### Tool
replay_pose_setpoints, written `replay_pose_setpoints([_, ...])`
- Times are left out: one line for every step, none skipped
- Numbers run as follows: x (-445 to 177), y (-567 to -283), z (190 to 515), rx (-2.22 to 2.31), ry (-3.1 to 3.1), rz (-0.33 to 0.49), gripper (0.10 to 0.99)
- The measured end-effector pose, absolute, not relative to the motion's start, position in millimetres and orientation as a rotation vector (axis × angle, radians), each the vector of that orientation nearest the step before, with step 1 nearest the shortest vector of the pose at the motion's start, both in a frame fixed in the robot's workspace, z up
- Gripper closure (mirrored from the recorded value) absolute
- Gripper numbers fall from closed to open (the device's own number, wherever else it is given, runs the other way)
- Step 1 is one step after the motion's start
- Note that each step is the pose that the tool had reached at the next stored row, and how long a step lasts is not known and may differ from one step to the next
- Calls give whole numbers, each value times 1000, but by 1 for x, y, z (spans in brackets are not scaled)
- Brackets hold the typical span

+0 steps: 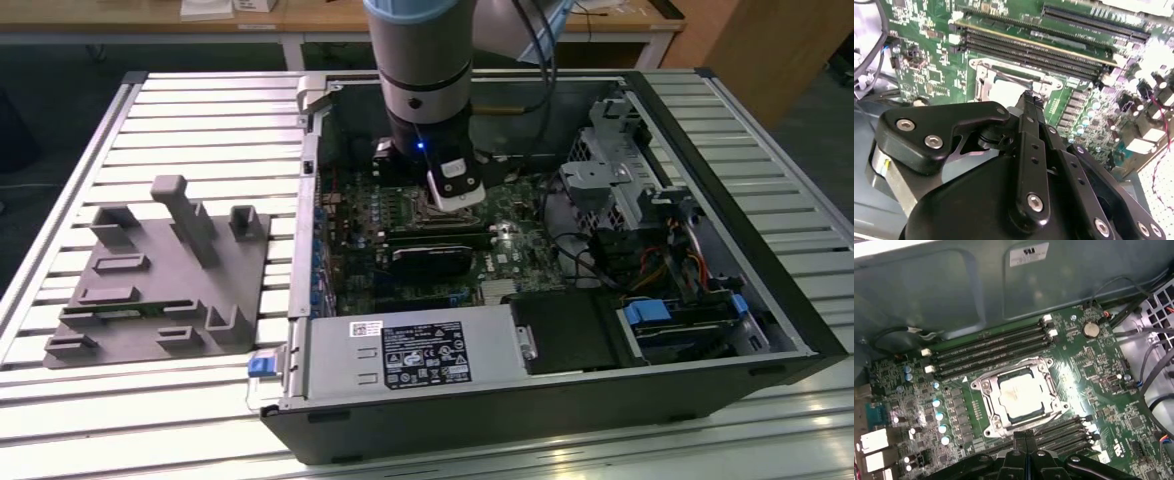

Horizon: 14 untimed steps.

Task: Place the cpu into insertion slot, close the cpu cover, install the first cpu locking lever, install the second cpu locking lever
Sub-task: 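Install the second cpu locking lever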

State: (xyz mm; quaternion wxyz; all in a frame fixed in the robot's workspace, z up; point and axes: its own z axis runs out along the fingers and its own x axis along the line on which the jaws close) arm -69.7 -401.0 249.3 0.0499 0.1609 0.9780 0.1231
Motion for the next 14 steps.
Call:
replay_pose_setpoints([-70,-402,248,491,2978,375,980])
replay_pose_setpoints([-70,-404,246,491,2978,375,980])
replay_pose_setpoints([-70,-405,244,491,2978,375,980])
replay_pose_setpoints([-70,-406,242,491,2978,375,980])
replay_pose_setpoints([-70,-406,240,491,2978,375,980])
replay_pose_setpoints([-70,-406,239,492,2979,375,980])
replay_pose_setpoints([-70,-407,237,492,2979,375,980])
replay_pose_setpoints([-70,-407,235,492,2979,375,980])
replay_pose_setpoints([-70,-407,233,492,2980,375,980])
replay_pose_setpoints([-70,-407,231,492,2980,375,980])
replay_pose_setpoints([-70,-407,229,492,2980,375,980])
replay_pose_setpoints([-70,-407,228,492,2980,375,980])
replay_pose_setpoints([-71,-407,226,492,2980,375,980])
replay_pose_setpoints([-71,-407,224,492,2980,375,980])
